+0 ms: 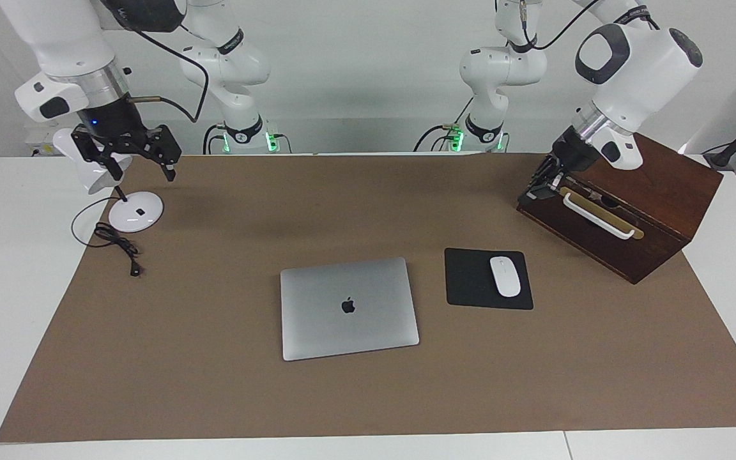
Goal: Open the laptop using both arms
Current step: 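Move the left gripper over the mouse pad while the right gripper approaches the laptop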
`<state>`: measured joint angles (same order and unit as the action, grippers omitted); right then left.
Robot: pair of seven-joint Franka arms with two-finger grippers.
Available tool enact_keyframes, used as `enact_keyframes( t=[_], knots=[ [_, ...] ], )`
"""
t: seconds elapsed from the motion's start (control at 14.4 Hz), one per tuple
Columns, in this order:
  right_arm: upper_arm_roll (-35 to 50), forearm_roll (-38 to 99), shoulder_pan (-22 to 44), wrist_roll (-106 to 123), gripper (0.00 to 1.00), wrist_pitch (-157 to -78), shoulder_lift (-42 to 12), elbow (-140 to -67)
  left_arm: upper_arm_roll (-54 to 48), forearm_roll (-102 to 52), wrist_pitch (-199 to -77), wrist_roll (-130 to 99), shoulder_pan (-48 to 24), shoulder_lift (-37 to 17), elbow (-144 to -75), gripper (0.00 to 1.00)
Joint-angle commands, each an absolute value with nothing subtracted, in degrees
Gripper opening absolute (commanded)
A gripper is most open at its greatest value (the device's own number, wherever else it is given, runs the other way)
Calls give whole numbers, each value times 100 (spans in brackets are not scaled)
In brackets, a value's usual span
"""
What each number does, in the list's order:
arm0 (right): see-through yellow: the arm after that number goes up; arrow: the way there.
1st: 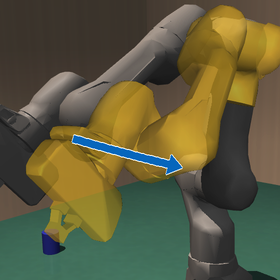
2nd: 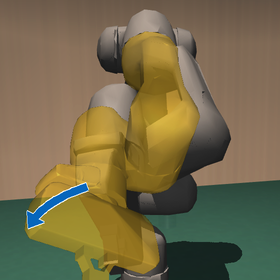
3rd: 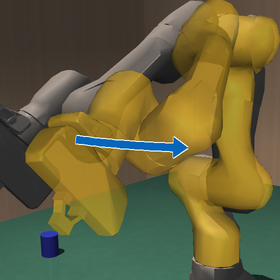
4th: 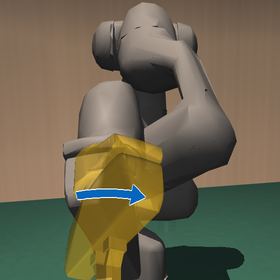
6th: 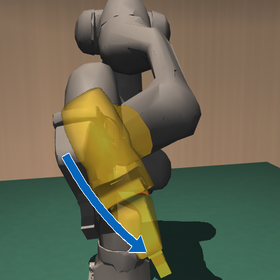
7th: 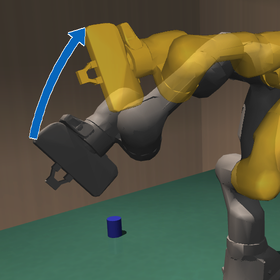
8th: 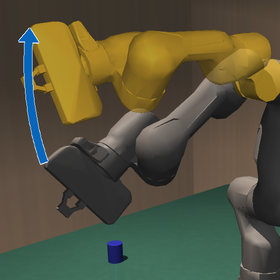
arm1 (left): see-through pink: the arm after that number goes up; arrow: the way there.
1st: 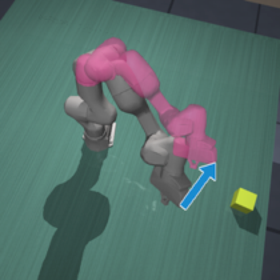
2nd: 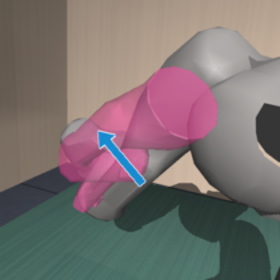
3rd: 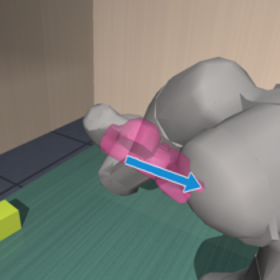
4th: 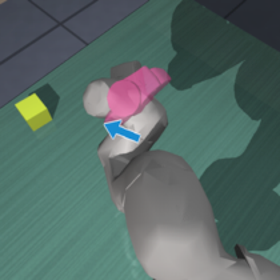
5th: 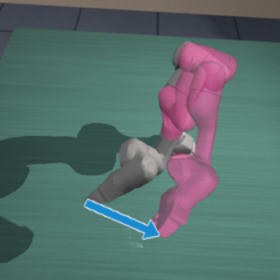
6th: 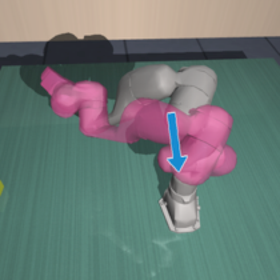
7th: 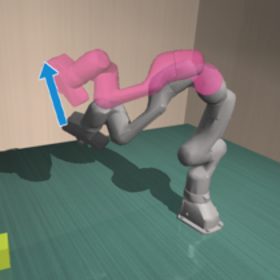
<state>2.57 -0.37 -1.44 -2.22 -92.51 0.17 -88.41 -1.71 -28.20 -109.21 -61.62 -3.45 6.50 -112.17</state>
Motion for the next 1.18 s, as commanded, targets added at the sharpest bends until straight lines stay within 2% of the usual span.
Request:
enact_keyframes(
  t=[0.0,0.21,0.55,0.9,1.11],
  knots=[
    [290,18,148,200,100,-9518,272,-9227,-158,-3521,-11293,-6599,-369,966,-11846,0],
    [290,-35,474,571,100,-10027,491,-9745,-185,-4225,-11960,-7268,-675,1063,-12313,0],
    [290,-201,913,1273,100,-10510,641,-10159,-185,-5429,-13277,-9112,-1150,993,-12839,0],
    [299,-623,1370,2311,100,-11231,765,-10731,-185,-7282,-14167,-9123,-1520,748,-13323,0],
    [299,-1351,1695,2827,100,-11775,756,-10959,-185,-7769,-14719,-9097,-1808,633,-13447,0]
  ],
)
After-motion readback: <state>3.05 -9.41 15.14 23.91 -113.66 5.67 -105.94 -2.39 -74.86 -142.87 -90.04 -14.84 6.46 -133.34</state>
